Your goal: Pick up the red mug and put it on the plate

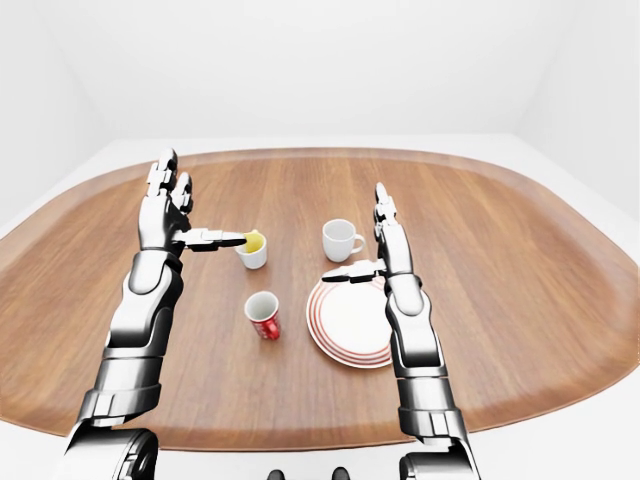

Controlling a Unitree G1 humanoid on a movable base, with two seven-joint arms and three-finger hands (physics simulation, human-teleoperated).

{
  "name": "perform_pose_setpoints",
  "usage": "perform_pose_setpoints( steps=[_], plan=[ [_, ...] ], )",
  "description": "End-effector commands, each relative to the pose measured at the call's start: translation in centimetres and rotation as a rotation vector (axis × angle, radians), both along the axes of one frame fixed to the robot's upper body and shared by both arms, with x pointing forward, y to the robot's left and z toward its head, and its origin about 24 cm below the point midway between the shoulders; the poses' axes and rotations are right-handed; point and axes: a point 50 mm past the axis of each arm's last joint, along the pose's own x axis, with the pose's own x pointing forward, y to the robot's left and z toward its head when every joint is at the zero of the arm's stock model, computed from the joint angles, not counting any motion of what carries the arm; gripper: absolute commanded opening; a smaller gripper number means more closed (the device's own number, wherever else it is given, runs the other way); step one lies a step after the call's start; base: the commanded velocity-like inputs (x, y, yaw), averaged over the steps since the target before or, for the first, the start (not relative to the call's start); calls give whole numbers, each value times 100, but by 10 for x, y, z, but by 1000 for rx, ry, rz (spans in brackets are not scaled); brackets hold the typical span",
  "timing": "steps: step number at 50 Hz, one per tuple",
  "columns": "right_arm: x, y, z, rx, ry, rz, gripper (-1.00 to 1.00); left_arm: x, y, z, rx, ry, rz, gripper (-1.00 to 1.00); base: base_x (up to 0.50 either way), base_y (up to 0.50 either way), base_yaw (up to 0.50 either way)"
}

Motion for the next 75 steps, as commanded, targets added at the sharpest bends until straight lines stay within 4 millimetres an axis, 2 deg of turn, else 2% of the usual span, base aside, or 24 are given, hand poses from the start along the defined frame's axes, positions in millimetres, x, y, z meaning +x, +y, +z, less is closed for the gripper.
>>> perform_pose_setpoints(
  steps=[1, 39, 43, 51, 67, 75],
  plan=[
    [0, 1, -1, -2, 4, 3, 100, -1, 0, 1, -1, -5, 1, 100, 29, 0, 0],
    [2, 3, -5, -17, 26, 20, 100, -2, 2, 0, 0, -6, 4, 100, 30, 0, 0],
    [8, 5, -2, -37, 26, 38, 100, -2, 2, 0, 1, -4, 4, 100, 0, 0, 0],
    [29, 10, -16, -127, 140, 77, 100, 1, 5, -2, 1, 11, 11, 100, 0, 0, 0],
    [37, 45, -6, -322, 126, 203, 100, -2, 1, 5, 7, -21, 2, 100, 0, 0, 0],
    [40, 66, -22, -389, 196, 261, 100, -1, 1, 4, 7, -16, 2, 100, 0, 0, 0]
  ],
)
